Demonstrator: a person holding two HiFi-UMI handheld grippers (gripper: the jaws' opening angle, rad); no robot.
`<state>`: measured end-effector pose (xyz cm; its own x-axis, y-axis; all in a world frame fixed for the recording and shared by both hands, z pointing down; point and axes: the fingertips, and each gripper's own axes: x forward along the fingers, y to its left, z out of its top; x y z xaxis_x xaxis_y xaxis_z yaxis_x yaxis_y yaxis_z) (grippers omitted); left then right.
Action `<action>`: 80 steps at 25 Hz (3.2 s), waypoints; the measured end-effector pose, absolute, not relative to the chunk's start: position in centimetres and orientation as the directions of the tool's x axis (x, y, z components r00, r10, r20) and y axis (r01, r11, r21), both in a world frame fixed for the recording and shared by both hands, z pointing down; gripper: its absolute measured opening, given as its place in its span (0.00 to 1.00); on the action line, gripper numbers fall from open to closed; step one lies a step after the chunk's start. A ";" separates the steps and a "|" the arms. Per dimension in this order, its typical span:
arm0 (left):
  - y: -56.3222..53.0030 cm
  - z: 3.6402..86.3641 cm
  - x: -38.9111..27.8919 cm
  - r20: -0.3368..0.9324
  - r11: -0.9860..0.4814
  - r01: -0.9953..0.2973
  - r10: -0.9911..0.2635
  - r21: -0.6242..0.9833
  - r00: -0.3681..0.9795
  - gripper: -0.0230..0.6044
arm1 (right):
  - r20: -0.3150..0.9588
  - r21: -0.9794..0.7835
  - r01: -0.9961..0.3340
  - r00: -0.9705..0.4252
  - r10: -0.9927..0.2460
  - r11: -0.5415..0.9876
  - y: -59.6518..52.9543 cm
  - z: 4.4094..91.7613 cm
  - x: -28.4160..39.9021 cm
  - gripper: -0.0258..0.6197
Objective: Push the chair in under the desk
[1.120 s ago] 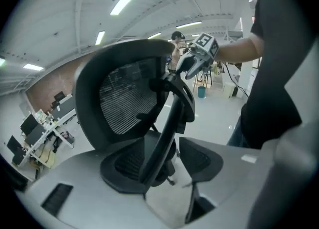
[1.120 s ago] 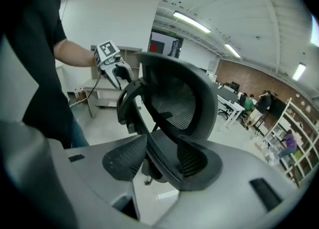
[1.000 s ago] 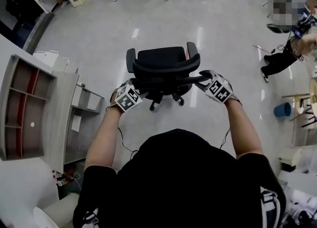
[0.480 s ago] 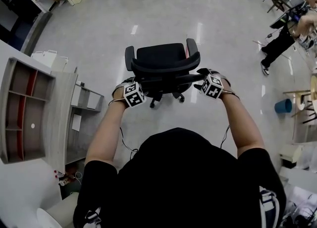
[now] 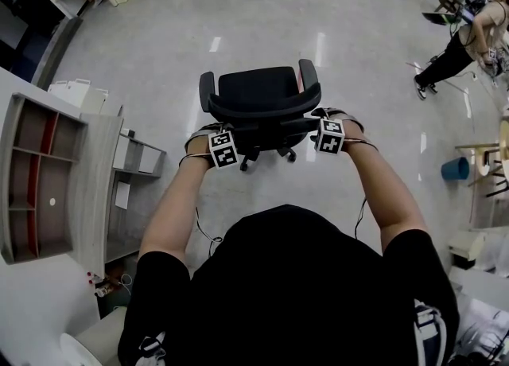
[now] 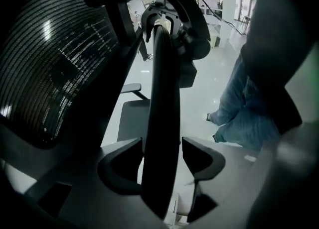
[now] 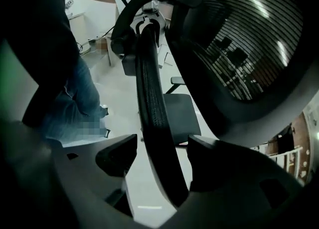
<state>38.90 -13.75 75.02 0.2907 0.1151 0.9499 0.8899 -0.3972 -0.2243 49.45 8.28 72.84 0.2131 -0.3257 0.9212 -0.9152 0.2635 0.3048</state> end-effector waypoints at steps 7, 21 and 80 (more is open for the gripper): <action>-14.4 75.9 39.4 0.952 -0.361 0.890 0.026 -0.277 0.306 0.34 | 0.942 0.291 -0.891 0.203 -0.267 0.349 8.2 74.9 49.2 0.47; -14.8 76.2 39.3 0.950 -0.352 0.888 -0.007 -0.294 0.312 0.20 | 0.921 0.377 -0.842 0.294 -0.256 0.387 8.1 75.9 50.0 0.20; -23.8 74.6 5.6 0.950 -0.806 0.518 -0.170 -0.287 0.262 0.19 | 0.912 0.401 -0.465 0.117 -0.394 0.789 -11.8 74.0 27.9 0.22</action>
<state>5.55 -23.77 74.64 0.2616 -0.1698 0.9501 0.5177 -0.8061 -0.2866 27.93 -11.75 74.03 0.1167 -0.3943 0.9116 -0.4649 0.7894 0.4010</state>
